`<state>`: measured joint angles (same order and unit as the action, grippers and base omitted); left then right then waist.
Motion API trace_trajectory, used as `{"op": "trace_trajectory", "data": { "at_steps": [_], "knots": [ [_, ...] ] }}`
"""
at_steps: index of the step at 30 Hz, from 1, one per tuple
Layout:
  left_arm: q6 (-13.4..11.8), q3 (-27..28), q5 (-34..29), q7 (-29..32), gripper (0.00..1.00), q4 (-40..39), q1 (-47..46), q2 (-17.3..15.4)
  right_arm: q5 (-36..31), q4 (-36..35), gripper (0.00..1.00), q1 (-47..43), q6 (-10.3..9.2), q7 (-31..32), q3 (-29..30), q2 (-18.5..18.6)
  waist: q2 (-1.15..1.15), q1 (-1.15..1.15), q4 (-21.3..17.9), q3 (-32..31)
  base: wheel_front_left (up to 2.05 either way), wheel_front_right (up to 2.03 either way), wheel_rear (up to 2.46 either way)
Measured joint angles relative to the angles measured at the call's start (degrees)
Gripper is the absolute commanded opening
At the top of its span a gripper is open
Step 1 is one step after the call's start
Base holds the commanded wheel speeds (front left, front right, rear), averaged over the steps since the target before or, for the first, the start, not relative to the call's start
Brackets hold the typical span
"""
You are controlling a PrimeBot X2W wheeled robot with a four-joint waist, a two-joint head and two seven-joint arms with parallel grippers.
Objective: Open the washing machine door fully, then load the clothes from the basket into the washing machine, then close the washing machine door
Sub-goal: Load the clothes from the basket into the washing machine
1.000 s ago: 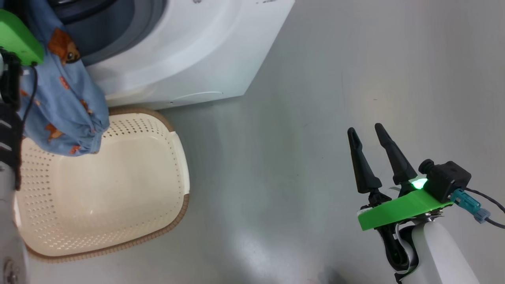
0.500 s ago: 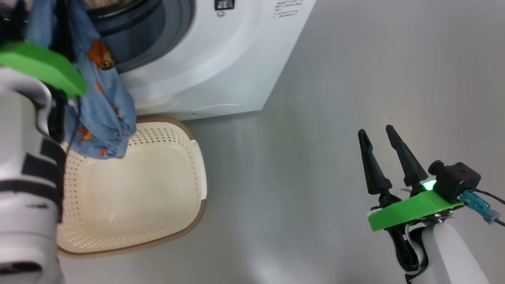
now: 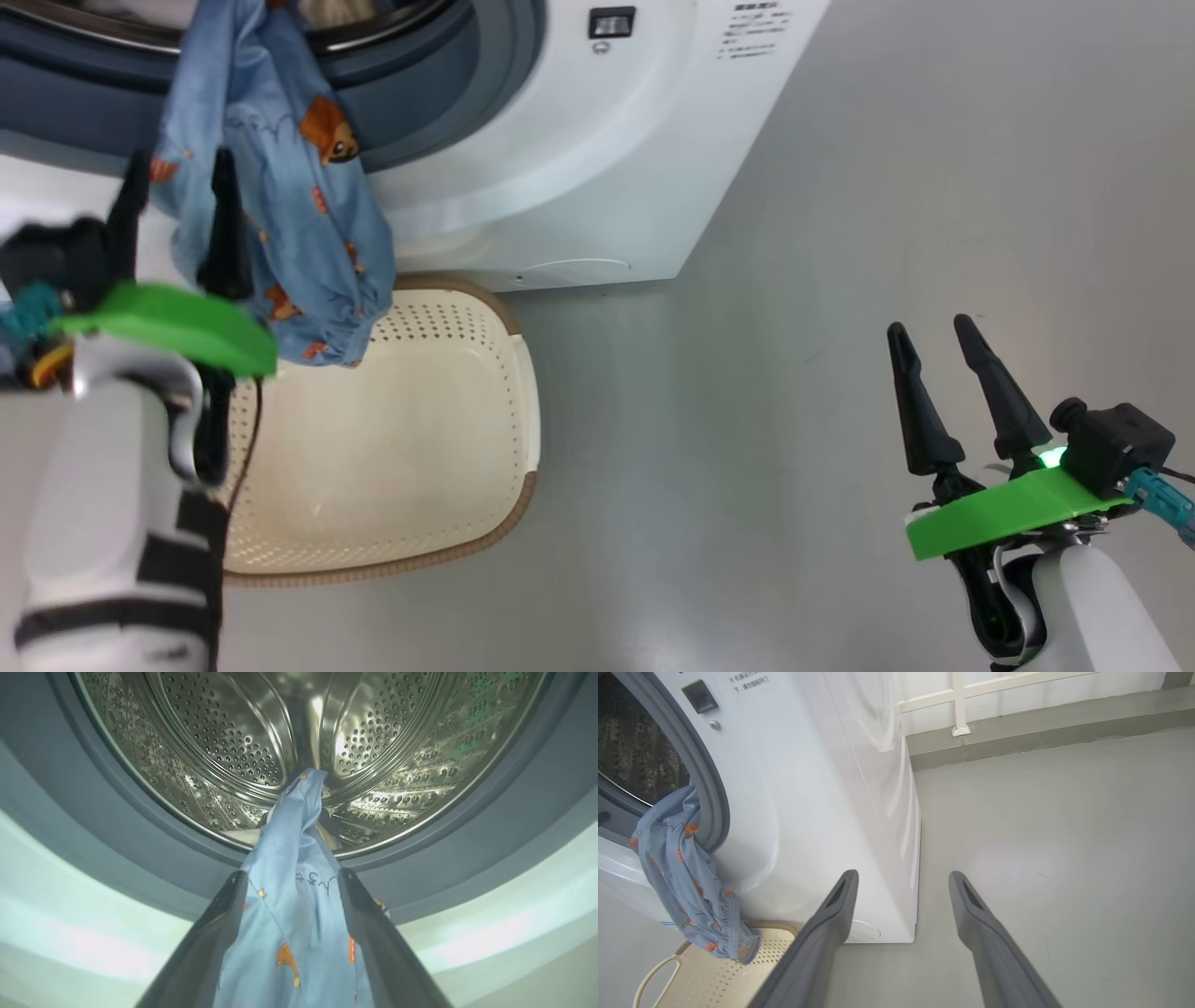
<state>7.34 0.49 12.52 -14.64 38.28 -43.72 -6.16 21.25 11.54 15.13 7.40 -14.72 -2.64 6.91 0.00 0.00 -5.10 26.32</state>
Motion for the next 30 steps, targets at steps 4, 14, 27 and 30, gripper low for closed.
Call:
{"op": "trace_trajectory", "data": {
  "at_steps": [4, 14, 27, 30],
  "knots": [
    [0.0, 0.2, 0.0, 0.0, 1.0, -5.8, 6.7, 0.4, 0.0, -0.2, 1.0, -0.2, 0.0, 0.0, 0.5, 0.3, 0.0, 0.0, 1.0, -0.1, 0.0, 0.0, 0.0],
    [0.0, 2.9, 0.1, 0.0, 1.0, -16.6, 21.2, 1.2, 0.0, -0.3, 1.0, -0.2, 0.0, 0.0, 1.0, 0.8, 0.0, 0.0, 2.3, -0.1, 0.0, 0.0, 0.0],
    [0.0, 4.4, 0.0, 0.0, 1.0, -23.2, 29.4, 2.8, 0.0, -0.3, 1.0, -0.1, 0.0, 0.0, 1.1, 1.3, 0.0, 0.0, 2.5, 0.5, 0.0, 0.0, 0.0],
    [0.0, 4.4, 0.1, 0.0, 1.0, -23.1, 29.3, 3.1, 0.0, -0.3, 1.0, -0.1, 0.0, 0.0, 1.1, 1.3, 0.0, 0.0, 2.5, 0.8, 0.0, 0.0, 0.0]
  ]
}}
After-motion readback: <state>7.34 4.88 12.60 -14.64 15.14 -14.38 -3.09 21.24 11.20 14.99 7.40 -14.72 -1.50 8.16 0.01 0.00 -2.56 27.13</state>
